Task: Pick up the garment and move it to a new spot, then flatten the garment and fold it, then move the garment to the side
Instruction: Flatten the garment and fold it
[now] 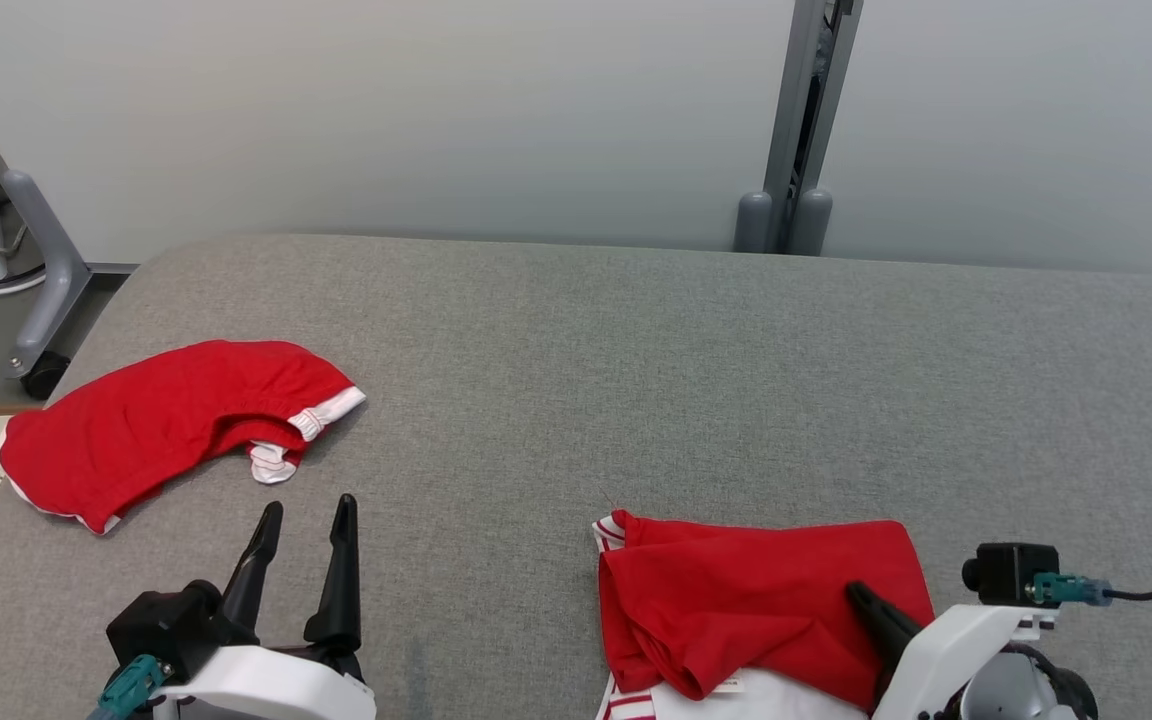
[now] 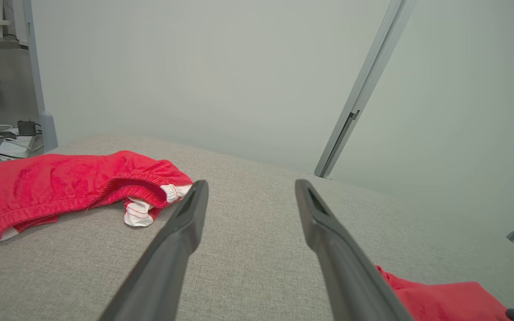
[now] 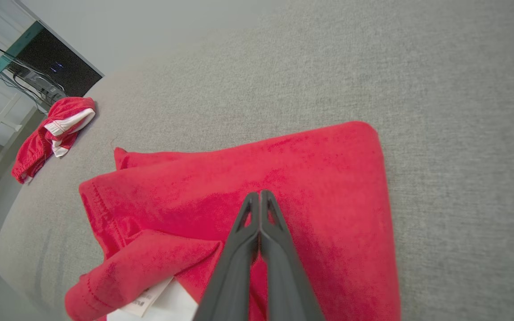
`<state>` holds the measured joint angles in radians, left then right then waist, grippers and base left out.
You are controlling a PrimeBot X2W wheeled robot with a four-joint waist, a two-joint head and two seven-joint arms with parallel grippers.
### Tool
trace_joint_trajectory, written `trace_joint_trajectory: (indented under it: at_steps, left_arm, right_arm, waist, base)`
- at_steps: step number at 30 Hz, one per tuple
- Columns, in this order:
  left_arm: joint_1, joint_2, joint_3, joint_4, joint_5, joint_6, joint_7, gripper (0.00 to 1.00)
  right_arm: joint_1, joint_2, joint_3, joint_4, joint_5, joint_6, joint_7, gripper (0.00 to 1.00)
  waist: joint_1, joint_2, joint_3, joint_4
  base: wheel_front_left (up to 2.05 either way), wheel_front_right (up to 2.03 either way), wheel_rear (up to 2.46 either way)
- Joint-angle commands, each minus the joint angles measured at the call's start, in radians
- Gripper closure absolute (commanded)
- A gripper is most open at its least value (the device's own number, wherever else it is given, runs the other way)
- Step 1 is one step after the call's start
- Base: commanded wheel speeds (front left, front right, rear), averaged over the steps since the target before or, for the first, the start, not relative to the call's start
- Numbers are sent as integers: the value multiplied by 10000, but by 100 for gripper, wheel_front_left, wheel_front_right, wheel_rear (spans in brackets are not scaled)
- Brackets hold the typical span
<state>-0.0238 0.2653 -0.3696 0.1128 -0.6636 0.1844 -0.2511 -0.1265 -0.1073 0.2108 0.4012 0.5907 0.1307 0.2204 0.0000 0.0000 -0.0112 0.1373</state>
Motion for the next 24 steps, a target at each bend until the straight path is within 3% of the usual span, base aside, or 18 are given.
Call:
trace_joint_trajectory:
  at_steps: [1,5,10,18,24]
  left_arm:
    - [-65,24,11,31,-29,-38,-18,0]
    - [-97,25,-11,52,-37,-33,-7,0]
    - [-18,66,20,51,-60,24,-11,0]
    - [27,102,27,19,-108,75,-16,0]
    - [67,152,62,-41,-115,116,-24,0]
  right_arm:
    - [110,-14,7,54,85,1,63,100]
    - [224,278,59,520,156,1,219,100]
    - [649,488,990,319,507,1,446,100]
    - [1270,533,2880,-1201,1583,1,988,100]
    - [1205,458,2969,-2096,1616,1,981,100]
  waist:
    - [0,0,3,22]
    - [0,0,-5,140]
    - [0,0,-27,258]
    - [0,0,-36,121]
    - [0,0,-58,-173]
  base:
    - [0,0,0]
    - [0,0,0]
    - [0,0,0]
    - [0,0,0]
    - [0,0,0]
